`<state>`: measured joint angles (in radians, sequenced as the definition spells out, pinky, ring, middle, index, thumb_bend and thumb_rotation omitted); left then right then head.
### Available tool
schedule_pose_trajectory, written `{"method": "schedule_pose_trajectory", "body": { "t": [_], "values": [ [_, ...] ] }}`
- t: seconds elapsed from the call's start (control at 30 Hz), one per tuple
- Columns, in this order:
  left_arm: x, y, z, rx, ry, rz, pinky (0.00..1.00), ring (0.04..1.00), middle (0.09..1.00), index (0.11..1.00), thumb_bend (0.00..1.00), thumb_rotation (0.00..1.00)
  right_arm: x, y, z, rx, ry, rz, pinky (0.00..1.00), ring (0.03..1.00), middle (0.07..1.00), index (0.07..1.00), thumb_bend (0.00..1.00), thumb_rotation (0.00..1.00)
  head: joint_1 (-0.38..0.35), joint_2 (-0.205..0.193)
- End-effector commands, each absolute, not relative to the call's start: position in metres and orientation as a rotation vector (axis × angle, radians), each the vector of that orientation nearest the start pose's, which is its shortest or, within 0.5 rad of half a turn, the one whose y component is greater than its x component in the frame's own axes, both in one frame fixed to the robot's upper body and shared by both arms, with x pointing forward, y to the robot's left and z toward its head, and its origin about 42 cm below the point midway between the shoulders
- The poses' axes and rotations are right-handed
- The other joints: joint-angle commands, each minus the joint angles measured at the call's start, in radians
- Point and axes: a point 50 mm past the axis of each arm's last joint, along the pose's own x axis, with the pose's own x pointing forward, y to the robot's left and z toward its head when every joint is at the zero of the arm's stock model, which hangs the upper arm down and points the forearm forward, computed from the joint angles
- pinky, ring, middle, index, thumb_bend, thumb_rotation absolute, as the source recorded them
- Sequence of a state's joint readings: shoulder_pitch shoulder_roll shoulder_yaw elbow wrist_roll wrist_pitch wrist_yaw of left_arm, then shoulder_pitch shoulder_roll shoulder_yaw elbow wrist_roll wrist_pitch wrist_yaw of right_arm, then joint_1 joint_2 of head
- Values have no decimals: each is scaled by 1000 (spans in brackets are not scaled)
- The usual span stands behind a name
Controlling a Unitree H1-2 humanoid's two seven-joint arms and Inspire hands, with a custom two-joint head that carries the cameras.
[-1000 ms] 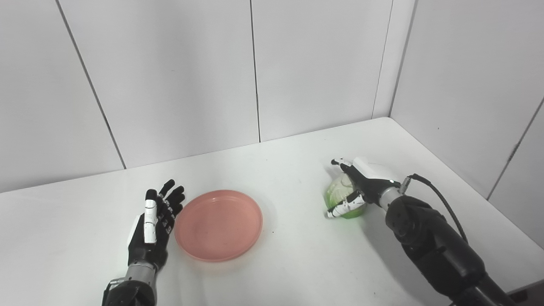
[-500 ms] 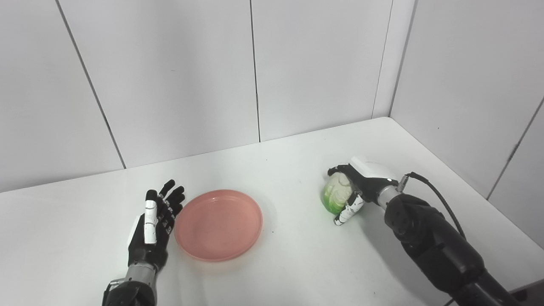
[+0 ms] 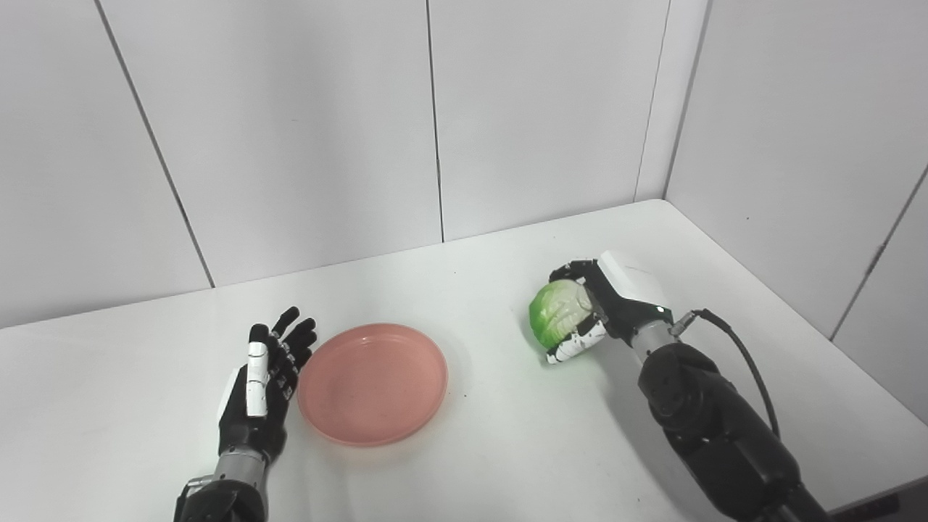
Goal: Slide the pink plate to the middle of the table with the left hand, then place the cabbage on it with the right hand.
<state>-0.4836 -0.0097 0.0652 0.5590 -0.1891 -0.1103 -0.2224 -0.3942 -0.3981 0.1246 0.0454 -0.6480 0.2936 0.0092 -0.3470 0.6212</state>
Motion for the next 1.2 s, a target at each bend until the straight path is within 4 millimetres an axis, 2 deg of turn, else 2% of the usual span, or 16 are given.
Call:
{"method": "schedule_pose_trajectory", "body": {
  "t": [0.0,0.1,0.13,0.17,0.27,0.3,0.4,0.43,0.47,0.57,0.63,0.8,0.9,1.13,1.17],
  "values": [
    [425,165,112,-207,-7,-277,960,904,869,870,768,990,408,-276,255,-1033,-285,-163,246,445,494,478,516,0,8,0],
    [425,160,113,-213,-9,-283,959,908,872,872,768,984,409,-250,262,-949,-356,-139,235,445,486,482,516,0,84,8],
    [424,159,113,-217,-7,-284,959,909,875,874,768,980,410,-241,264,-916,-387,-120,260,419,497,487,514,0,84,8],
    [424,157,113,-222,-5,-289,957,907,875,873,770,974,411,-232,265,-893,-412,-105,294,416,510,479,514,0,124,12],
    [423,154,114,-225,-4,-297,978,910,882,878,773,971,413,-214,266,-865,-447,-77,244,442,512,459,515,0,124,12],
    [423,152,114,-220,-5,-296,979,910,883,878,773,971,415,-200,266,-849,-463,-29,239,443,511,457,515,0,190,14],
    [422,146,115,-212,-11,-282,947,893,875,870,771,976,420,-167,262,-820,-497,78,322,443,535,457,496,0,221,15],
    [422,146,115,-212,-11,-279,946,892,874,870,772,976,420,-164,261,-820,-501,86,324,443,536,456,495,0,221,15],
    [421,144,116,-211,-11,-278,943,891,874,869,772,975,423,-153,258,-826,-510,107,329,444,537,456,494,0,266,16],
    [421,140,115,-205,-7,-272,962,900,879,874,780,986,429,-127,249,-876,-531,174,361,466,517,457,497,0,285,16],
    [420,139,114,-197,-7,-264,975,900,877,874,788,990,432,-120,244,-904,-529,209,373,467,491,476,499,0,290,10],
    [420,137,113,-201,-16,-260,934,891,874,874,778,993,440,-101,226,-972,-486,329,336,426,506,510,495,0,297,10],
    [421,136,112,-207,-22,-258,876,884,879,869,777,985,445,-94,216,-1000,-479,358,332,423,514,510,495,0,297,10],
    [421,134,109,-198,-26,-262,863,897,895,880,780,985,451,-98,200,-1071,-459,377,323,421,521,519,493,0,290,10],
    [421,134,109,-199,-30,-260,858,893,893,875,772,983,451,-98,199,-1076,-454,377,350,457,473,513,496,0,290,10]
  ]
}}
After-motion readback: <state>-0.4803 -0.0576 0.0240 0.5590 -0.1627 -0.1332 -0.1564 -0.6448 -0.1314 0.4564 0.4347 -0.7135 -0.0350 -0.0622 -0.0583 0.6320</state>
